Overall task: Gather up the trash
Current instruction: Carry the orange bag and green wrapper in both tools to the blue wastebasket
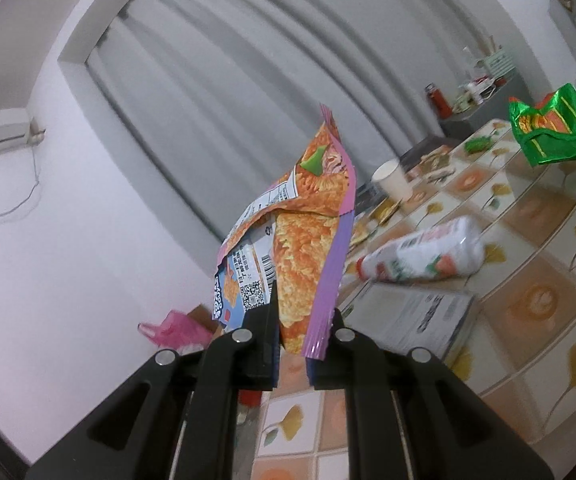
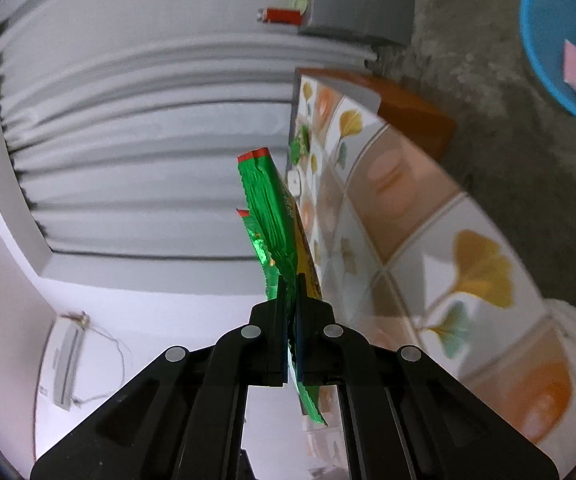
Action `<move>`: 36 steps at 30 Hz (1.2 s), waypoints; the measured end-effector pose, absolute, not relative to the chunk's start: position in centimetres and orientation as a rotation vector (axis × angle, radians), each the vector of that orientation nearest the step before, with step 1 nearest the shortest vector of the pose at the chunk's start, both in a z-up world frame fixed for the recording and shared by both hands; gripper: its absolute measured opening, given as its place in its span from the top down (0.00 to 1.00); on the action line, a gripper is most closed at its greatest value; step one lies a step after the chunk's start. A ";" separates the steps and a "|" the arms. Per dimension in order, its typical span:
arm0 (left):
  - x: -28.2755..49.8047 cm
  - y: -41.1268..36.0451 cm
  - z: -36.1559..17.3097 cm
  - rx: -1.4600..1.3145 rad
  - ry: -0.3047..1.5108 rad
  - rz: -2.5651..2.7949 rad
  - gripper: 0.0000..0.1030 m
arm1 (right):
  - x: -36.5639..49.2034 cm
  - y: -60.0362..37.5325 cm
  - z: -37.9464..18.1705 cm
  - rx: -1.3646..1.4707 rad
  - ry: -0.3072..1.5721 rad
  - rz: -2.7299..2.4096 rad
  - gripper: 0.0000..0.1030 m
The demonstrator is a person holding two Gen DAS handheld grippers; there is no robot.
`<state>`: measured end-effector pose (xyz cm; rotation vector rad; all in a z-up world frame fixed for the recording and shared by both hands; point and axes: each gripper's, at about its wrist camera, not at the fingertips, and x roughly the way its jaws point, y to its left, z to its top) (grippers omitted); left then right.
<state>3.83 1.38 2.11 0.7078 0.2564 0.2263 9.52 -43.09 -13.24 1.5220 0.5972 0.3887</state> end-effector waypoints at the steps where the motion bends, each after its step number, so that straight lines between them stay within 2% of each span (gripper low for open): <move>1: 3.8 0.8 2.3 0.713 0.246 0.216 0.91 | 8.9 -43.6 -13.3 1.531 0.579 0.388 0.99; 21: 2.1 -15.8 6.0 0.771 0.049 -0.115 0.91 | 1.8 -52.1 -15.7 1.650 0.361 0.338 0.99; 29: 2.1 -23.6 7.5 0.747 0.002 -0.320 0.91 | -2.7 -58.5 -16.7 1.664 0.262 0.185 0.99; 32: 3.0 -26.6 8.3 0.680 0.057 -0.450 0.91 | -4.3 -61.1 -17.4 1.637 0.248 0.080 0.99; 35: 5.3 -29.5 8.6 0.550 0.213 -0.628 0.91 | -5.2 -62.9 -18.7 1.630 0.247 -0.007 0.99; 36: 6.8 -30.7 8.5 0.479 0.315 -0.707 0.91 | -5.3 -63.4 -19.3 1.634 0.253 -0.036 0.99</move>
